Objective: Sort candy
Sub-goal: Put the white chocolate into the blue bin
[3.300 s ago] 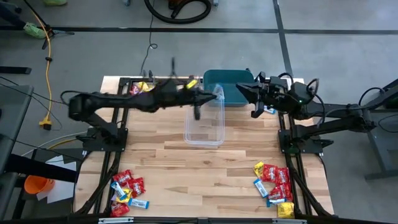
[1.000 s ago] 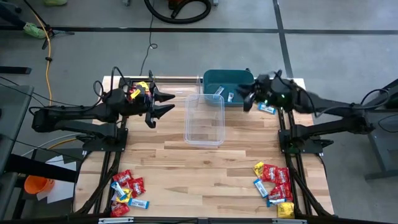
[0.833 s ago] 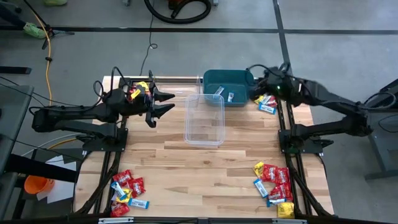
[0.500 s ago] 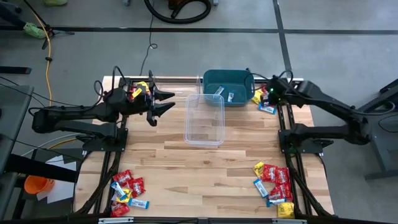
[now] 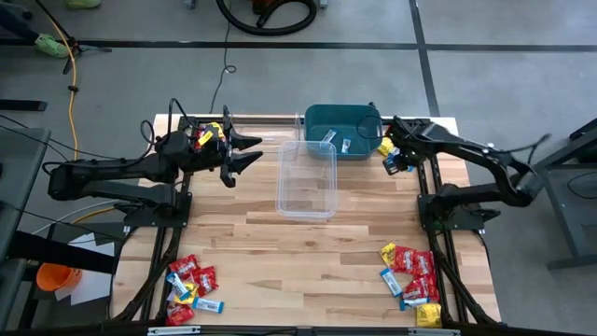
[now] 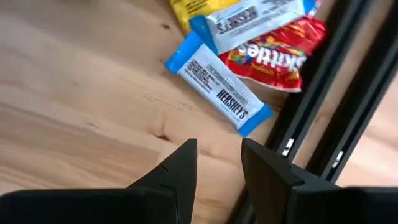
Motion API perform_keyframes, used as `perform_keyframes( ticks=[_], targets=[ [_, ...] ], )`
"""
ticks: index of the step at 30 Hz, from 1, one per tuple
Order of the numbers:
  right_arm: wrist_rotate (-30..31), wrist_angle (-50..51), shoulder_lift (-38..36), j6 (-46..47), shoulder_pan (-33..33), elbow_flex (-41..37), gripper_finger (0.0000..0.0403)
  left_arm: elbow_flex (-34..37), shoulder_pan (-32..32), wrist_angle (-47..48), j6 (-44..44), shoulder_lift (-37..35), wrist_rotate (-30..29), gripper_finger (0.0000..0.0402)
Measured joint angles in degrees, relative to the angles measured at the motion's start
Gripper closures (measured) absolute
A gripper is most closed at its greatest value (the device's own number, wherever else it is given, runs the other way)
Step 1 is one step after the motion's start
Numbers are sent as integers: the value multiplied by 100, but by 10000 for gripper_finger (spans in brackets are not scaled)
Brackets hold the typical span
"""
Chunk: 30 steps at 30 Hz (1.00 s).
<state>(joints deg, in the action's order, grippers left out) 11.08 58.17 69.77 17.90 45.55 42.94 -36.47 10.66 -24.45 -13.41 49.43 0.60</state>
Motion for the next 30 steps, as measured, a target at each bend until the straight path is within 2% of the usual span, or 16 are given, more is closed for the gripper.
perform_keyframes(
  ticks=[7, 19, 25, 30],
  targets=[
    [194, -255, 893, -1182, 34, 4, 281, 0, 0, -2, -3, 0, 1, 206],
    [776, -477, 1910, -1542, 34, 8, 281, -4, 0, -10, -2, 0, 2, 206],
    [890, -823, 2115, -1606, 34, 13, 281, -4, 0, -124, -2, 0, 2, 206],
    [905, -973, 2177, -2052, 32, 13, 281, -7, 0, -141, -2, 0, 2, 206]
  ],
)
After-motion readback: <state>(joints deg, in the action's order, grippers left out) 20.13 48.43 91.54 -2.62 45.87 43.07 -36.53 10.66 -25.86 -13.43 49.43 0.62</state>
